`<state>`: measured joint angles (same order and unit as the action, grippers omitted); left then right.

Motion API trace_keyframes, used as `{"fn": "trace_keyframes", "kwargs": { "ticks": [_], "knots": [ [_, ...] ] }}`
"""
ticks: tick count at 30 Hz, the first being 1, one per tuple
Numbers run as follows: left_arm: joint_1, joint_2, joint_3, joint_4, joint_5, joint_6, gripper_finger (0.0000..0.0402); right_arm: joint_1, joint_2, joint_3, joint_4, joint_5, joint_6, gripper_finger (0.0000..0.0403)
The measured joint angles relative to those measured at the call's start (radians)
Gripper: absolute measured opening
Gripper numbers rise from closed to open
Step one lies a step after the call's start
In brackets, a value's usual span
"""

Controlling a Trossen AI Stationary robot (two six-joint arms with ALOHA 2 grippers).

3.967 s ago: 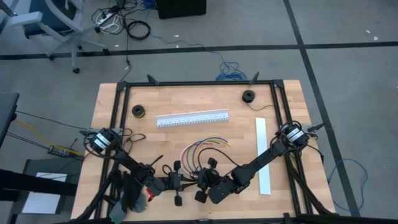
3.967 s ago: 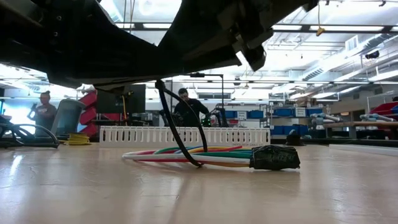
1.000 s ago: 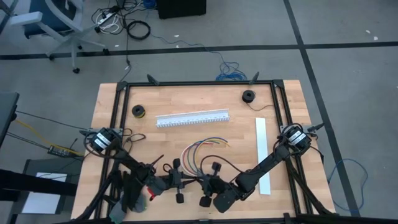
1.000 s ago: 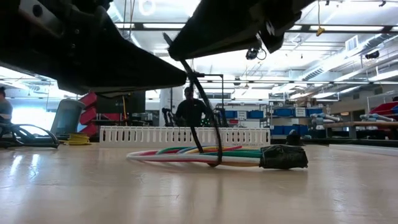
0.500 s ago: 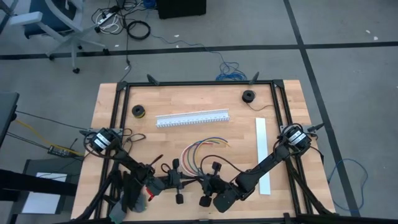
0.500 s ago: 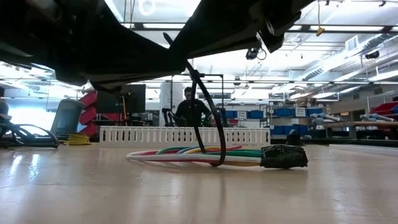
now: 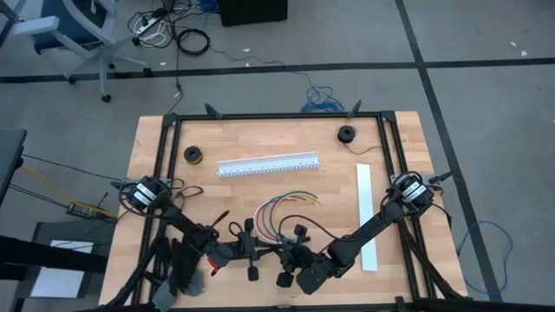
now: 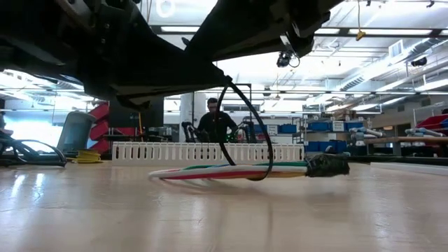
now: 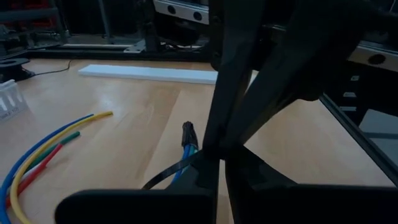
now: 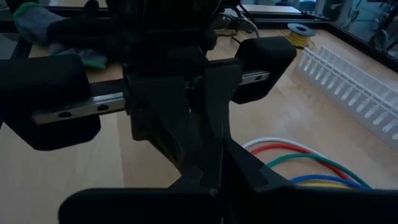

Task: Ziptie cables
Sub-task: Insert zip tie on the cable wire

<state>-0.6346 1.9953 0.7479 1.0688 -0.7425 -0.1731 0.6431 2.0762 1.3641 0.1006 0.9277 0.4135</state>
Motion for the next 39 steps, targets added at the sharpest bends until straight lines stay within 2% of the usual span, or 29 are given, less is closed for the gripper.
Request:
{"fn": "trace_keyframes", "kwargs": {
  "ticks": [12, 14, 18, 21, 28, 34, 39],
  "knots": [
    [0.007, 0.007, 0.001, -0.034, -0.006, -0.015, 0.0, -0.001, 0.0, 0.005, 0.087, -0.008, -0.099, 0.0],
    [0.007, 0.007, 0.001, -0.036, -0.009, -0.014, 0.0, 0.005, -0.002, 0.006, 0.082, 0.042, -0.102, 0.0],
    [0.007, 0.007, 0.001, -0.052, -0.011, -0.015, 0.0, 0.049, -0.044, 0.006, 0.003, 0.231, -0.104, 0.0],
    [0.007, 0.008, 0.001, -0.05, -0.01, -0.015, 0.0, 0.087, -0.092, 0.008, -0.092, 0.304, -0.073, 0.0],
    [0.006, 0.008, 0.001, -0.045, 0.001, -0.014, 0.0, 0.15, -0.144, 0.008, -0.388, 0.345, 0.258, 0.0],
    [0.006, 0.008, 0.001, -0.009, 0.043, -0.014, 0.0, 0.179, -0.131, 0.001, -0.743, 0.305, 0.723, 0.0],
    [0.006, 0.008, 0.001, -0.006, 0.076, -0.036, 0.0, 0.227, -0.132, -0.077, -0.823, 0.313, 0.975, 0.0]
  ]
}}
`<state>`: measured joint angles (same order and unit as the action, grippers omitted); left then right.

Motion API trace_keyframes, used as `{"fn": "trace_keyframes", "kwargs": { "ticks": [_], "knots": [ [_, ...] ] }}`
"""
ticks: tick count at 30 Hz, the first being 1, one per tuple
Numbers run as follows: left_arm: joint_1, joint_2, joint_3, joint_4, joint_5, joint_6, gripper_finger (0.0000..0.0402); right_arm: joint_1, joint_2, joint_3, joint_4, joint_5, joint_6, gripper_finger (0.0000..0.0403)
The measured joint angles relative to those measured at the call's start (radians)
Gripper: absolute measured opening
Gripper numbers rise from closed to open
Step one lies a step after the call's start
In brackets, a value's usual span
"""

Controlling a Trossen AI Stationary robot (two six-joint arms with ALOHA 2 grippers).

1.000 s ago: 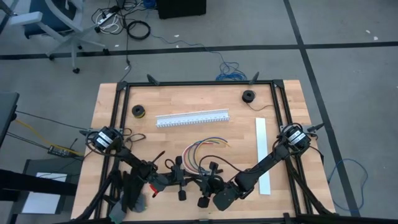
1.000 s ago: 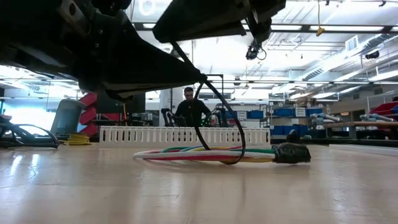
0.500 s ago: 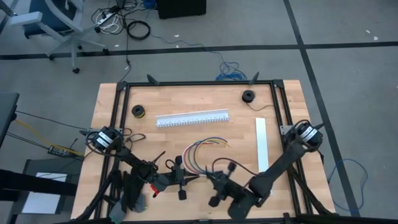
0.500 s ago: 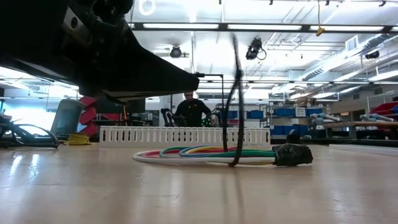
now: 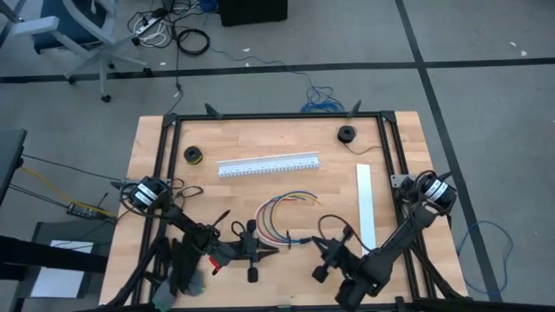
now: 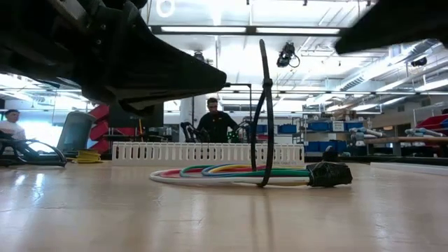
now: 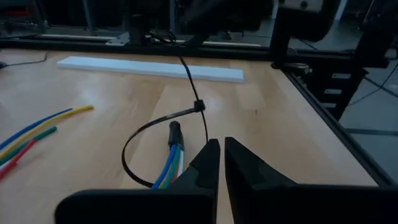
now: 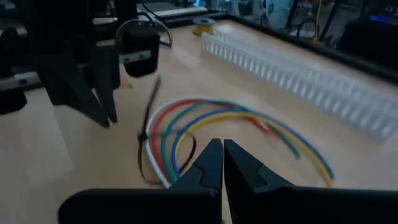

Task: Ziptie cables
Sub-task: Insert zip tie on the cable wire

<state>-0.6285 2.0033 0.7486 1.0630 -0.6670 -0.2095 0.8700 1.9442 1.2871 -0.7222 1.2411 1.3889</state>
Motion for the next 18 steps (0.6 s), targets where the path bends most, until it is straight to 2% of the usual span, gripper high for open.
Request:
{"fn": "trace_keyframes", "kwargs": {
  "ticks": [3, 7, 10, 14, 18],
  "knots": [
    [0.0, 0.0, 0.0, 0.007, 0.001, -0.028, 0.0, 0.023, 0.0, -0.074, 0.039, -0.03, 0.141, 0.0],
    [0.003, 0.0, 0.0, 0.016, 0.0, -0.083, 0.0, 0.069, 0.0, -0.177, 0.132, -0.008, 0.26, 0.0],
    [0.007, 0.0, 0.0, 0.016, -0.005, -0.09, 0.0, 0.091, -0.008, -0.249, 0.189, -0.052, 0.311, 0.0],
    [0.008, 0.0, 0.013, 0.003, -0.018, -0.086, 0.0006, 0.111, -0.045, -0.366, 0.326, -0.106, 0.269, 0.0],
    [0.009, 0.0, 0.03, -0.039, -0.024, -0.038, 0.0021, 0.11, -0.142, -0.511, 0.578, -0.122, 0.053, 0.0]
  ]
}}
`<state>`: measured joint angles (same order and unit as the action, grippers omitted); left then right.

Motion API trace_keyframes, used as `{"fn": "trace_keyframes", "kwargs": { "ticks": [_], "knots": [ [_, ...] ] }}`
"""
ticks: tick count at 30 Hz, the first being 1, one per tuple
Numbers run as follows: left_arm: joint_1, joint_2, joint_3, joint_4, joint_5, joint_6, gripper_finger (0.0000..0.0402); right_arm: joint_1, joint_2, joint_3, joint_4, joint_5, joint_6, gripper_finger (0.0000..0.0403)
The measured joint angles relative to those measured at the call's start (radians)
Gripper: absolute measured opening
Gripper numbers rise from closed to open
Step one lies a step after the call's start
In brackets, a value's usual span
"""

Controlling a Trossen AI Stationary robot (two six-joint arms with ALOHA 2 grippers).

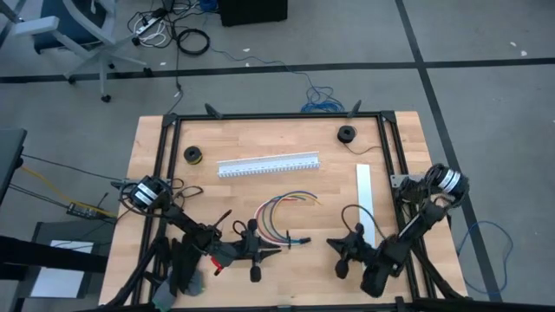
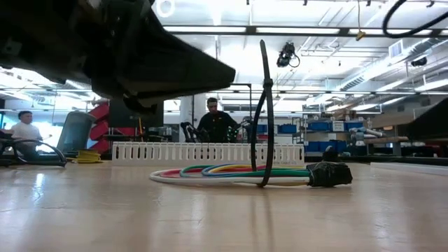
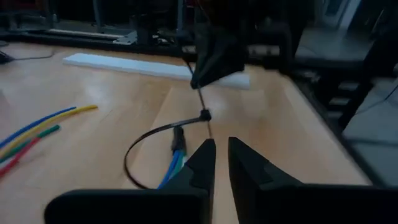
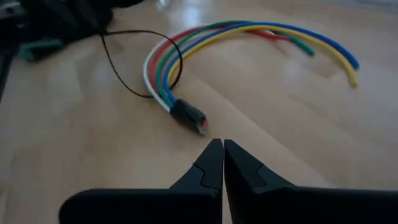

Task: Ziptie cables
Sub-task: Insert zip tie on the cable wire

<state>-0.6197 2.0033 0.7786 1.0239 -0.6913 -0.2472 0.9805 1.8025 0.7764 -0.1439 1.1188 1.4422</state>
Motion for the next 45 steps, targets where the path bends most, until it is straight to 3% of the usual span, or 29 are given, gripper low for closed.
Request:
{"fn": "trace_keyframes", "kwargs": {
  "ticks": [8, 12, 19, 32, 40, 45],
  "knots": [
    [0.007, 0.0, 0.004, -0.023, -0.126, 0.138, 0.0049, -0.158, -0.202, -0.345, 0.845, -0.301, -0.833, 0.0001],
    [0.014, 0.0, 0.005, -0.024, -0.148, 0.168, 0.0054, -0.255, -0.228, -0.422, 1.088, -0.41, -1.023, 0.0001],
    [0.021, 0.0, 0.005, -0.023, -0.149, 0.163, 0.0054, -0.339, -0.192, -0.393, 1.09, -0.575, -1.028, 0.0],
    [0.021, 0.0, 0.005, -0.02, -0.147, 0.094, 0.0054, -0.36, -0.167, -0.333, 1.101, -0.564, -1.112, 0.0002],
    [0.041, 0.0, 0.005, -0.02, -0.146, 0.047, 0.0054, -0.387, -0.167, -0.333, 1.125, -0.567, -1.166, 0.0034],
    [0.067, 0.0, 0.005, -0.025, -0.118, -0.003, 0.0054, -0.439, -0.167, -0.321, 1.14, -0.69, -1.165, 0.0058]
  ]
}}
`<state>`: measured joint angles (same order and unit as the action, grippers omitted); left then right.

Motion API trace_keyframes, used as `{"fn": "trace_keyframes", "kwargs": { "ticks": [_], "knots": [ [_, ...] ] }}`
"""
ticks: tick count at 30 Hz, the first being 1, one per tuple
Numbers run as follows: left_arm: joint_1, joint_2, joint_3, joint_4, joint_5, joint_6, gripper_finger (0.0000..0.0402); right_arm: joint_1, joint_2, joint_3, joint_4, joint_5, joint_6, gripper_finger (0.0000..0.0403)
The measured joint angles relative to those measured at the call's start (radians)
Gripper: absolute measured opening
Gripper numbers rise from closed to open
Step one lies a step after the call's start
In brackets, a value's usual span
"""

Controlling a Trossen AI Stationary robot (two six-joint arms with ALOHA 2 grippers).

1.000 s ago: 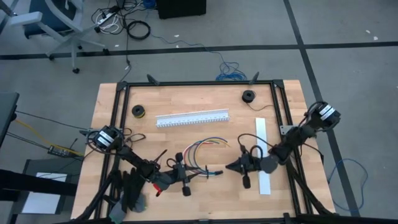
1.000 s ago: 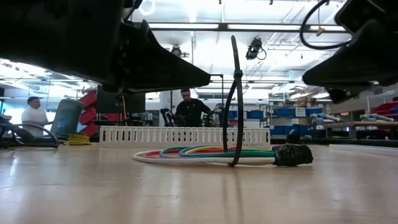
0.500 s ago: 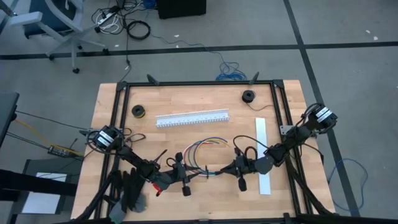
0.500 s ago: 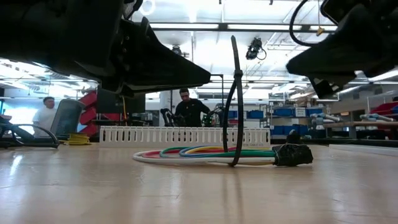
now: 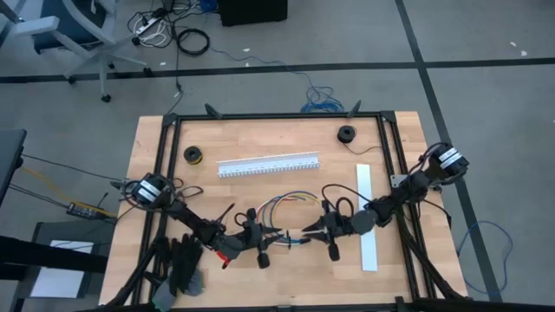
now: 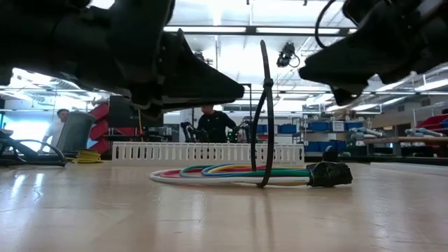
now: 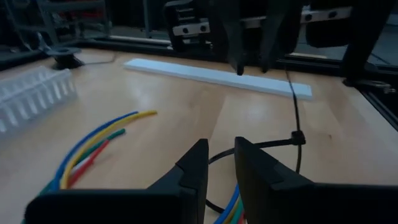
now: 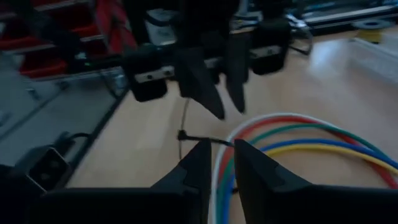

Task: Ziptie cables
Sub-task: Insert zip tie on the cable wire

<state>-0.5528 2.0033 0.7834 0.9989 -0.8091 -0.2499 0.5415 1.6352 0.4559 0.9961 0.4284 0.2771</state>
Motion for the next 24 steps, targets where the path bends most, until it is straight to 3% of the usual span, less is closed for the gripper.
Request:
{"fn": "trace_keyframes", "kwargs": {
  "ticks": [4, 10, 15, 24],
  "knots": [
    [0.013, 0.0, 0.0, -0.005, 0.026, -0.016, 0.0054, -0.026, 0.0, 0.055, -0.052, -0.084, -0.031, 0.007],
    [0.016, 0.0, 0.0, -0.014, 0.028, 0.01, 0.0054, -0.048, 0.004, 0.154, -0.266, -0.116, -0.045, 0.0075],
    [0.016, 0.0, 0.0, -0.037, 0.029, 0.01, 0.0054, -0.06, 0.041, 0.201, -0.262, -0.188, -0.062, 0.0075],
    [0.016, 0.0, 0.0, -0.049, 0.029, -0.02, 0.0054, -0.067, 0.163, 0.272, -0.24, -0.197, -0.077, 0.0074]
  ]
}}
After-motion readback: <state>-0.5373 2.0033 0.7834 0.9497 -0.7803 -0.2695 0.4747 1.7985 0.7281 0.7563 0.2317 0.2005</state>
